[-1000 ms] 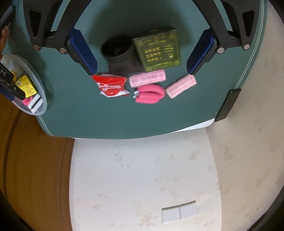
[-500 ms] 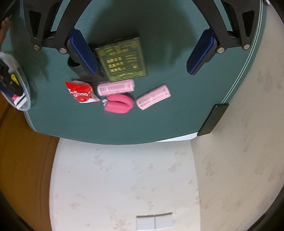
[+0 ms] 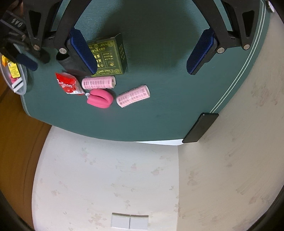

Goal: Organize objects
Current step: 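Move both open grippers toward the dark green box and black rubber cup, then close right gripper on the black rubber cup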

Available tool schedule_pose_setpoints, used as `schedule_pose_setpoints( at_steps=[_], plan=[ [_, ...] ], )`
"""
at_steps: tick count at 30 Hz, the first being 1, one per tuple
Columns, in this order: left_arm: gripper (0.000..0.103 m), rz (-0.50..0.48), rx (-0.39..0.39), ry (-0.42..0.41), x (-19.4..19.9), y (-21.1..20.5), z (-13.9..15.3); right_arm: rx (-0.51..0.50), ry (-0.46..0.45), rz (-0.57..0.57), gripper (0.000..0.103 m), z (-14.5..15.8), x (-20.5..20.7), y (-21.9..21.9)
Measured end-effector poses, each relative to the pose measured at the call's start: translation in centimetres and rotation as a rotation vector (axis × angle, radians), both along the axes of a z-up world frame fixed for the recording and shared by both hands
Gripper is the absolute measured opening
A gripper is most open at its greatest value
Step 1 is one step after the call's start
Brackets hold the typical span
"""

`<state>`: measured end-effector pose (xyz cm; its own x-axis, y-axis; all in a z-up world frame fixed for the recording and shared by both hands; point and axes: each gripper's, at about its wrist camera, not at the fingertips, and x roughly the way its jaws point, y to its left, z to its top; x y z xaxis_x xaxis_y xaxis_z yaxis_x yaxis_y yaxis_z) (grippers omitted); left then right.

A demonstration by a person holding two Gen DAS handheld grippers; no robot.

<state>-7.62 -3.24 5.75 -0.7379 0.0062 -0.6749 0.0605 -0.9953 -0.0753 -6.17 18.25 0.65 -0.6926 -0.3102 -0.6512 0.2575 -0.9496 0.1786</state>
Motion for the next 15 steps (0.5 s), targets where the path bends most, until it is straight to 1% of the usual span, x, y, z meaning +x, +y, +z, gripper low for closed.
schedule_pose_setpoints(
  at_steps=[7,12,15],
  plan=[
    [0.102,0.000,0.020,0.001,0.3,-0.4,0.0,0.034,-0.011,0.047,0.070,-0.5,-0.9,-3.7],
    [0.102,0.001,0.028,-0.004,0.4,-0.5,0.0,0.081,-0.042,0.034,0.070,-1.5,-1.8,-5.0],
    [0.102,-0.001,0.035,-0.008,0.5,-0.6,-0.1,0.080,-0.060,0.033,0.070,-1.9,-2.2,-5.2]
  ],
)
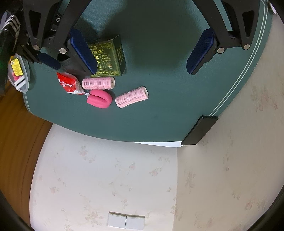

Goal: Organize objects
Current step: 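Close right gripper on the black rubber cup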

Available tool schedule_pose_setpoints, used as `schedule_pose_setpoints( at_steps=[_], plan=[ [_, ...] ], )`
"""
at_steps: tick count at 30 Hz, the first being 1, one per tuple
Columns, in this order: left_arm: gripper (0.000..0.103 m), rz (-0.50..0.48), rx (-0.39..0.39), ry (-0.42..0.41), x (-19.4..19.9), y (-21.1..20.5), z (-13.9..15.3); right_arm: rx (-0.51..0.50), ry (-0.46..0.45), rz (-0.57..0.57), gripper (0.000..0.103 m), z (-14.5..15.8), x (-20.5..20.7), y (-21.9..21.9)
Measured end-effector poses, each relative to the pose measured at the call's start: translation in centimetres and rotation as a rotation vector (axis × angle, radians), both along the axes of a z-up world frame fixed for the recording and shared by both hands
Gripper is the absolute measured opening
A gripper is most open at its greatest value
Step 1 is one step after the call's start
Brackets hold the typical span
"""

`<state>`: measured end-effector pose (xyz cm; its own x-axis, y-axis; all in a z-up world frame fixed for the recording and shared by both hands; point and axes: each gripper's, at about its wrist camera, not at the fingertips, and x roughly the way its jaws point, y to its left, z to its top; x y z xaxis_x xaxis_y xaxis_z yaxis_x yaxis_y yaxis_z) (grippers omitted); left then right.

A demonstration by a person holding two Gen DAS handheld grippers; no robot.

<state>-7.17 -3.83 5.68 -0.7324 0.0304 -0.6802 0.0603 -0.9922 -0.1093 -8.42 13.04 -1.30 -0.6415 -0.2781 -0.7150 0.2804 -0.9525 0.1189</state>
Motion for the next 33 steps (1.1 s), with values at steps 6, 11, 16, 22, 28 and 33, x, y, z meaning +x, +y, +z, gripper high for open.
schedule_pose_setpoints(
  at_steps=[6,11,16,22,28,33],
  plan=[
    [0.102,-0.008,-0.012,-0.007,-0.1,0.2,-0.3,-0.021,-0.011,-0.010,0.070,-0.1,-0.2,0.4],
    [0.102,-0.018,-0.028,-0.022,-0.4,0.4,-0.8,-0.015,-0.021,-0.019,0.069,-0.1,-0.1,1.1],
    [0.102,-0.023,-0.034,-0.026,-0.3,0.6,-1.0,-0.047,-0.054,-0.024,0.058,-0.6,-0.3,2.0],
    [0.102,-0.032,-0.050,-0.029,-0.3,1.1,-1.1,-0.064,-0.070,0.008,0.055,-0.8,-0.6,1.5],
    [0.102,-0.031,-0.063,-0.036,-0.5,1.3,-1.5,-0.112,-0.105,0.004,0.051,-1.2,-1.2,2.2],
    [0.102,-0.030,-0.070,-0.039,-0.7,1.3,-1.8,-0.086,-0.067,0.012,0.051,-0.6,-0.4,2.2]
  ],
)
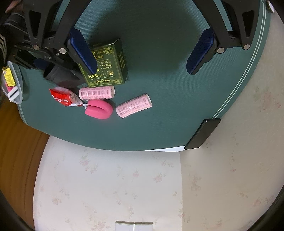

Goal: Organize objects
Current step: 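Close right gripper on the black rubber cup, then close left gripper on the dark green printed box while right gripper lifts black cup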

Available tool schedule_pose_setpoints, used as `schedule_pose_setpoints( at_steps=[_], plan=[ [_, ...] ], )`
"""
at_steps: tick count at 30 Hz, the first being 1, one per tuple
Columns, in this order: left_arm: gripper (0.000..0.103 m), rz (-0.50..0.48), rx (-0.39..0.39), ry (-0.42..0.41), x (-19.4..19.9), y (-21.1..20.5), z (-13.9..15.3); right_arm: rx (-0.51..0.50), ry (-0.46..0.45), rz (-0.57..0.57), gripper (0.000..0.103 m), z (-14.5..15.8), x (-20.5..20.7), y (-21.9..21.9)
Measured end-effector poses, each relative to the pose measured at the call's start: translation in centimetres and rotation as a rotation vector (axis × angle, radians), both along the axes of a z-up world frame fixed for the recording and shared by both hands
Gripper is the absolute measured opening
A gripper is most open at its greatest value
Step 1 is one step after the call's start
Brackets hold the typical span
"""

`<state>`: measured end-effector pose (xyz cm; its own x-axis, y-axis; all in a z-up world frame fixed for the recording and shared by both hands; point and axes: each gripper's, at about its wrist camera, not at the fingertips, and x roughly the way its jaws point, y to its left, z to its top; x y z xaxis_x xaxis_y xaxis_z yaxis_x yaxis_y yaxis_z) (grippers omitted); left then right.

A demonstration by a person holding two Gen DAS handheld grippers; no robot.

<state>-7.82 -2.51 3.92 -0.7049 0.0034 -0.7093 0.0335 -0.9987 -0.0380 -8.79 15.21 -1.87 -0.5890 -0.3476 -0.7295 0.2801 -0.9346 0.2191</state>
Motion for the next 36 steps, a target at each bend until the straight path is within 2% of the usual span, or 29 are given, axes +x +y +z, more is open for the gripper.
schedule_pose_setpoints(
  at_steps=[5,14,27,32,34,36],
  plan=[
    [0.102,-0.017,0.002,0.006,0.3,0.6,-0.1,0.049,0.035,0.002,0.051,0.5,1.3,0.2],
    [0.102,-0.075,-0.033,0.023,0.8,2.9,-0.2,0.060,0.053,-0.020,0.051,1.0,3.7,3.0],
    [0.102,-0.105,-0.097,-0.053,-0.9,6.2,-2.1,0.027,0.043,-0.043,0.051,1.1,5.2,5.4],
    [0.102,-0.090,-0.078,-0.071,-1.8,5.6,-2.6,0.019,0.039,-0.047,0.051,1.1,5.4,5.5],
    [0.101,-0.094,-0.068,-0.075,-1.9,5.5,-2.7,0.005,0.034,-0.052,0.051,1.2,5.2,5.6],
    [0.092,-0.107,-0.057,-0.081,-2.0,5.6,-2.8,-0.005,0.029,-0.056,0.052,1.1,5.1,5.7]
  ],
)
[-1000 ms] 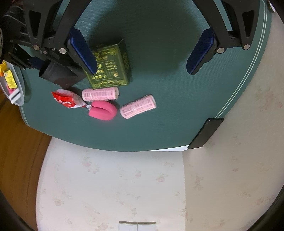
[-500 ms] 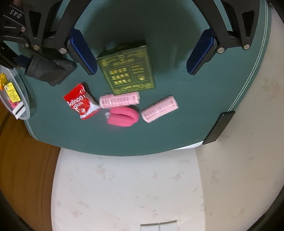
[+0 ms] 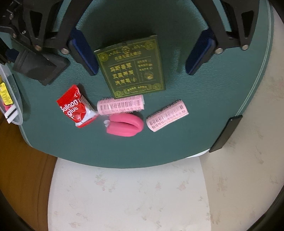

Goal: Organize objects
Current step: 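Close left gripper on the dark green printed box while right gripper lifts black cup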

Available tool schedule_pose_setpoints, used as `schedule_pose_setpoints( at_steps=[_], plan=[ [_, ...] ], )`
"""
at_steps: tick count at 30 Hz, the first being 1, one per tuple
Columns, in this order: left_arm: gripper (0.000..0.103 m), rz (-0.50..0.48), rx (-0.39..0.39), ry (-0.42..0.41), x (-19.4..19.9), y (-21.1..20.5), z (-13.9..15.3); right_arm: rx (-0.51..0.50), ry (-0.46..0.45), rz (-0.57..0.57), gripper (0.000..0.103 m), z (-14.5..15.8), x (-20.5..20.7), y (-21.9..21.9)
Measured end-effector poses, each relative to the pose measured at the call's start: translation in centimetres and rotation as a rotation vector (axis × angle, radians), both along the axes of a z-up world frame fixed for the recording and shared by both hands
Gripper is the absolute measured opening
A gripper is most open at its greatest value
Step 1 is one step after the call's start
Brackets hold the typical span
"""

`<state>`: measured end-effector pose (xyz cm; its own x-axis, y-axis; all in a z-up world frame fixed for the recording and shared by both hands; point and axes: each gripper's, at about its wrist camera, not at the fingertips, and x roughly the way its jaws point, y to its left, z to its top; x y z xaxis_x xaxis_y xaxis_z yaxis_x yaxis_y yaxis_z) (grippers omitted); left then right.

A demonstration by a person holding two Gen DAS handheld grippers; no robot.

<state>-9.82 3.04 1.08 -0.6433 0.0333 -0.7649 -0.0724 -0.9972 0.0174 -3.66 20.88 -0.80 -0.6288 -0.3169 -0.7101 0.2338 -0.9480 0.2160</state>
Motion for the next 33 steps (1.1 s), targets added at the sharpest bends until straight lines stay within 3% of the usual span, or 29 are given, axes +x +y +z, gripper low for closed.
schedule_pose_setpoints(
  at_steps=[3,4,6,8,18,27,33],
  plan=[
    [0.073,-0.026,0.017,-0.026,-0.2,0.3,-0.5,-0.015,-0.009,-0.001,0.053,-0.1,-0.3,0.0],
    [0.073,-0.031,0.019,-0.030,-0.1,0.4,-0.6,-0.021,-0.012,0.002,0.054,-0.1,-0.4,0.0],
    [0.073,-0.038,0.017,-0.022,0.0,0.5,-0.5,-0.027,-0.013,0.008,0.063,-0.2,-0.4,-0.1],
    [0.072,-0.049,0.030,-0.011,0.4,0.5,-0.2,-0.031,-0.010,0.016,0.066,-0.1,-0.5,-0.3],
    [0.072,-0.029,0.064,0.049,2.2,-0.7,1.5,-0.070,-0.078,0.014,0.066,-1.2,-2.1,-0.2],
    [0.072,-0.028,0.069,0.085,2.9,-1.0,2.4,-0.006,-0.074,0.027,0.066,-1.5,-2.3,-1.4],
    [0.072,-0.040,0.059,0.084,3.1,-0.6,2.4,0.035,-0.068,0.018,0.052,-1.6,-2.4,-1.6]
  ],
)
